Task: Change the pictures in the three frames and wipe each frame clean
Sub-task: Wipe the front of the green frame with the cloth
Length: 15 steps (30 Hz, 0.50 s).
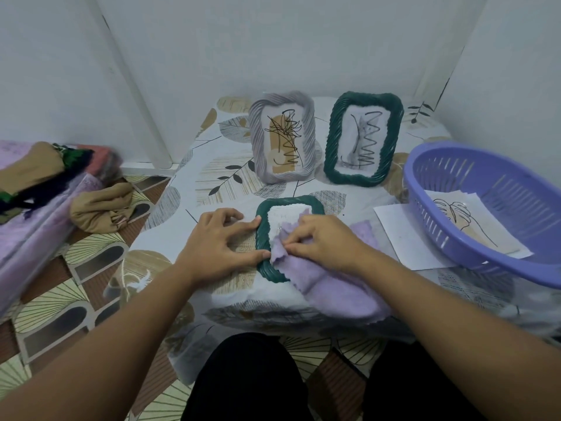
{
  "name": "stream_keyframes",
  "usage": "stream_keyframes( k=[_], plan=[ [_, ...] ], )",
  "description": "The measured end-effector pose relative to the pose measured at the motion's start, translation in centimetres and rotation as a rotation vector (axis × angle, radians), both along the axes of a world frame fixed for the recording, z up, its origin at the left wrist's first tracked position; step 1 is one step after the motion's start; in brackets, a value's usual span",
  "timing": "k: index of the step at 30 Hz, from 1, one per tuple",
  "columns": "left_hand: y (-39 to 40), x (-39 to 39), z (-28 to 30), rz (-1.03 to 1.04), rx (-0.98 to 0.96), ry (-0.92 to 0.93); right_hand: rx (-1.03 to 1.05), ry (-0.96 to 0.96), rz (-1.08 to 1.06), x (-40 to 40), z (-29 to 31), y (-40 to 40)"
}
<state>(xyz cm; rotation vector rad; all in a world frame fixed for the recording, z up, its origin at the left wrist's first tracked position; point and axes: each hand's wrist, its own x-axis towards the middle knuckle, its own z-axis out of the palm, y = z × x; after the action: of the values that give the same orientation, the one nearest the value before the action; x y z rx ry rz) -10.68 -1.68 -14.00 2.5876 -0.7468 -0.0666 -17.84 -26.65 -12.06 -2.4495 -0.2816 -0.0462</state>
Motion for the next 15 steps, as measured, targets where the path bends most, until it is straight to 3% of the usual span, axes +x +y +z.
stream_keyframes(
  k=[3,7,12,15],
  plan=[
    [0.0,0.0,0.1,0.000,0.007,0.019,0.006,0.132,0.046,-0.4,1.1,-2.6],
    [-0.1,0.0,0.0,-0.001,0.006,0.020,-0.030,-0.088,-0.148,1.2,0.2,-1.2],
    [0.1,0.1,-0.1,-0.004,0.009,0.025,-0.004,0.120,0.127,0.1,0.6,-1.7],
    [-0.1,0.0,0.0,-0.002,0.005,0.028,-0.010,-0.024,-0.059,1.1,0.4,-2.1]
  ],
)
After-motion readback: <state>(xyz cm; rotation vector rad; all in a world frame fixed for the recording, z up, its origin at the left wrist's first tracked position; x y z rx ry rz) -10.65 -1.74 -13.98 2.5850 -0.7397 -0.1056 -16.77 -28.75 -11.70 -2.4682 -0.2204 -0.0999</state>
